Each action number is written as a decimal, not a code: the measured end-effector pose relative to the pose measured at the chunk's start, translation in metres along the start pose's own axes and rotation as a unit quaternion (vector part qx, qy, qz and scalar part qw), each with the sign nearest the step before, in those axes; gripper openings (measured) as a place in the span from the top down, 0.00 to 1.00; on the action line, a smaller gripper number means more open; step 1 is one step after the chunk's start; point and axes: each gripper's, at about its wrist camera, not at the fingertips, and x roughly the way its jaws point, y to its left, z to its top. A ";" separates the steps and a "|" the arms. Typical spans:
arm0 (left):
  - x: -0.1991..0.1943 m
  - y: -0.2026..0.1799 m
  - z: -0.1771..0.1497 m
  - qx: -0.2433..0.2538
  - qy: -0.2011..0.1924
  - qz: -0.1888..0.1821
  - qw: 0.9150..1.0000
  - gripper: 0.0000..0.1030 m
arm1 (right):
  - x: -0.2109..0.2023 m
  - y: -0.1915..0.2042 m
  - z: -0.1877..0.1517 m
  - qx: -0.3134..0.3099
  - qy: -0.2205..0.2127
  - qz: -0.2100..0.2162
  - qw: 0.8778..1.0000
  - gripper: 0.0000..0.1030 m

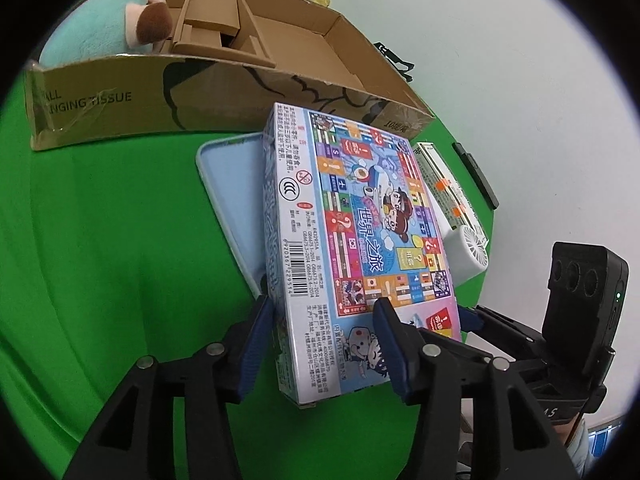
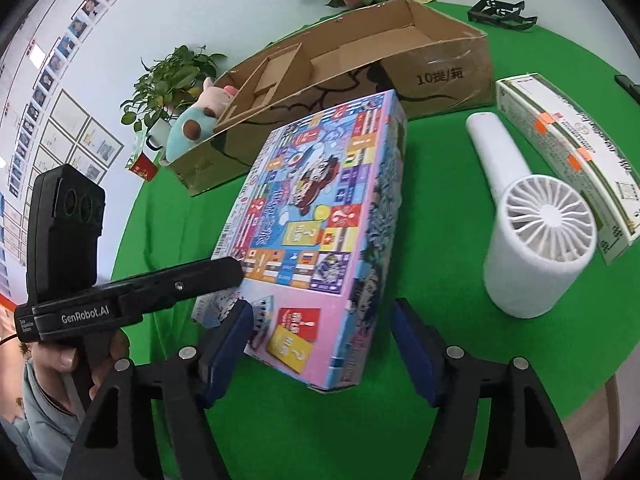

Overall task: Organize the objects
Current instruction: 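Grasp the board-game box edge with the left gripper and lift it, then raise the board-game box upright toward the cardboard box, then lower the board-game box flat into the cardboard box and open the left gripper, then pull the left gripper back out of the cardboard box, then reach the right gripper to the white-and-green medicine box and grasp it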

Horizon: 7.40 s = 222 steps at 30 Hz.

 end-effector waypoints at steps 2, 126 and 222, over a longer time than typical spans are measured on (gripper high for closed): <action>0.000 -0.002 -0.003 0.004 0.001 0.005 1.000 0.50 | 0.000 0.005 -0.002 -0.010 -0.003 -0.015 1.000 0.35; -0.067 -0.069 0.108 0.100 -0.275 0.255 0.921 0.21 | -0.005 0.019 0.200 -0.151 -0.148 -0.206 0.955 0.00; 0.104 -0.156 0.081 0.092 -0.002 0.002 0.996 0.23 | -0.040 -0.167 0.068 -0.032 -0.022 -0.193 0.980 0.42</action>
